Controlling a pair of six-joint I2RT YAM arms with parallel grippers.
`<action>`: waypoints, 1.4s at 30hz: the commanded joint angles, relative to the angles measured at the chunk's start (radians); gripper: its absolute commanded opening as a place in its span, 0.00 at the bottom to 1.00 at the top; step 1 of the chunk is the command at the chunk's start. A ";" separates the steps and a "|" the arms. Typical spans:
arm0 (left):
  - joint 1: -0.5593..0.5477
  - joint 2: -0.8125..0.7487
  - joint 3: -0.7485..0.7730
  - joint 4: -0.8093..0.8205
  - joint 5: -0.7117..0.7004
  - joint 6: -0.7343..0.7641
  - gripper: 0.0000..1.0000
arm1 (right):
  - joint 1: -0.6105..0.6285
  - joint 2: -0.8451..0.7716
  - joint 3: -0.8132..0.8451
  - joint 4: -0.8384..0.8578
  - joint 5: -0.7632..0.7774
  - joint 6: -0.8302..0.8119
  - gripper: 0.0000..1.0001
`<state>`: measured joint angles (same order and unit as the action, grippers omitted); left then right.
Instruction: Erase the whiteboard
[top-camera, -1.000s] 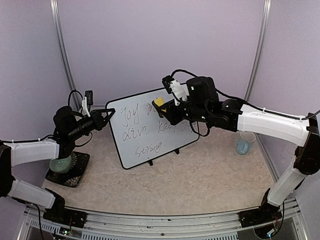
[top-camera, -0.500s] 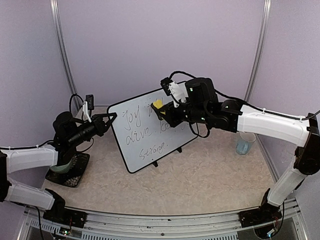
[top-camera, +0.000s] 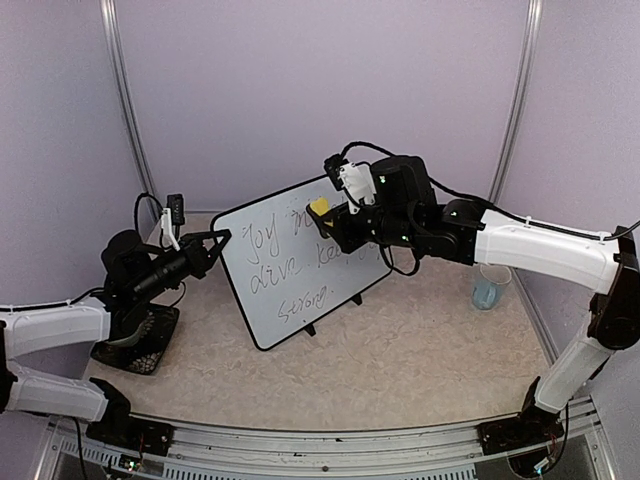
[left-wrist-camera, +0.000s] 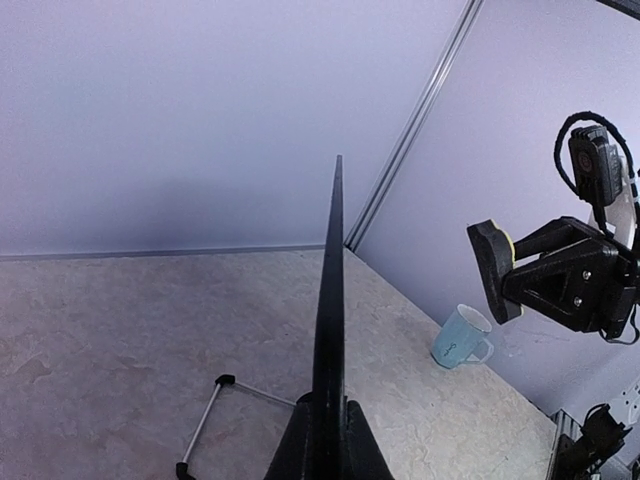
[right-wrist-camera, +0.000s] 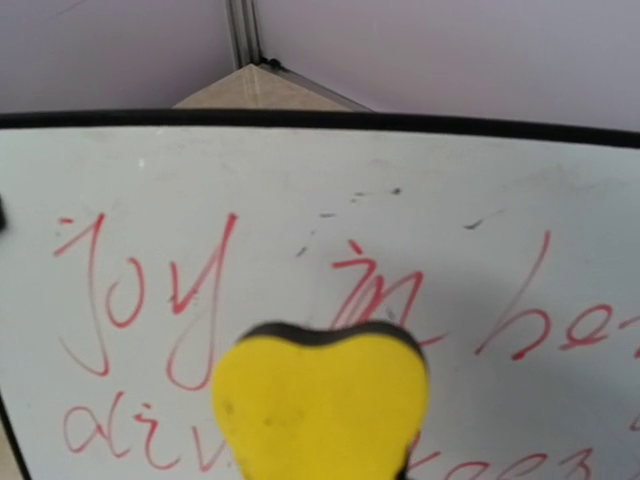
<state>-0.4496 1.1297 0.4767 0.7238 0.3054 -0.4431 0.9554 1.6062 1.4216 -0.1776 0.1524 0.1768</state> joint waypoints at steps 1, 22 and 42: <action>-0.005 -0.035 -0.008 -0.005 -0.072 0.022 0.00 | 0.009 -0.049 -0.001 -0.005 0.036 0.005 0.00; -0.137 -0.088 -0.008 -0.037 -0.207 0.103 0.00 | -0.005 -0.111 -0.053 0.007 0.092 0.014 0.00; -0.529 -0.062 -0.013 0.034 -0.642 0.342 0.00 | -0.128 -0.267 -0.203 -0.024 0.119 0.107 0.00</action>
<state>-0.9195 1.0500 0.4660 0.6933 -0.2176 -0.1787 0.8413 1.3777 1.2366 -0.1902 0.2573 0.2562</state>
